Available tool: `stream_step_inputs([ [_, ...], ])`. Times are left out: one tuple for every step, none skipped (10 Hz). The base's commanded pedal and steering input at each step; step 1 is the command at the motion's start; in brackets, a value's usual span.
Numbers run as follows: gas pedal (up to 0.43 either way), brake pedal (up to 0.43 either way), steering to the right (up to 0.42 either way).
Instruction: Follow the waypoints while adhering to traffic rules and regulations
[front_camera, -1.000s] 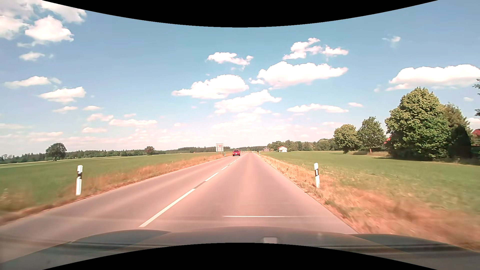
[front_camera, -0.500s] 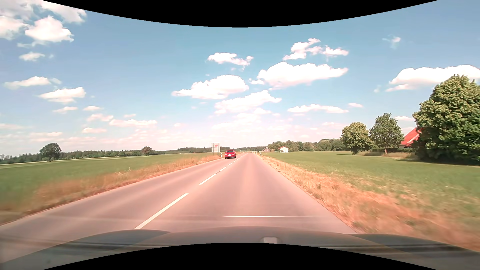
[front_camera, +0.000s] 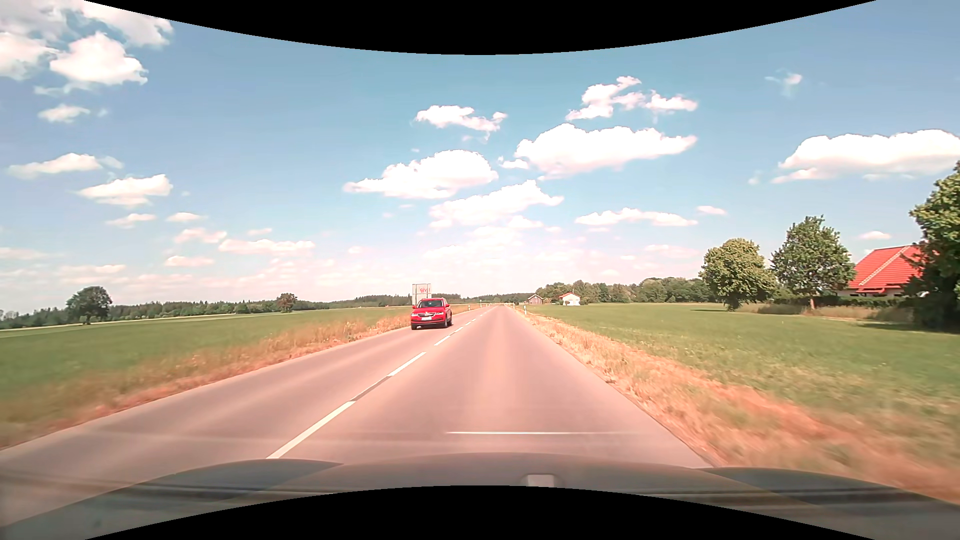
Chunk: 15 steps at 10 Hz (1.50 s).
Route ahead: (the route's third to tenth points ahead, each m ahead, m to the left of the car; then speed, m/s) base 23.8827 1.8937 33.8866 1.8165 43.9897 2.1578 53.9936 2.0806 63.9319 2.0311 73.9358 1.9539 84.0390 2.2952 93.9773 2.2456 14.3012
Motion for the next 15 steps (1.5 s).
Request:
stream_step_inputs([
  [0.24,0.0,-0.003],
  [0.24,0.0,-0.003],
  [0.24,0.0,-0.003],
  [0.24,0.0,-0.003],
  [0.24,0.0,-0.003],
  [0.24,0.0,-0.003],
  [0.248,0.0,-0.003],
  [0.248,0.0,-0.001],
  [0.248,0.0,0.0],
  [0.248,0.0,0.0],
  [0.248,0.0,0.0],
  [0.248,0.0,0.0],
  [0.248,0.0,0.0],
  [0.248,0.0,0.0],
  [0.248,0.0,0.0],
])
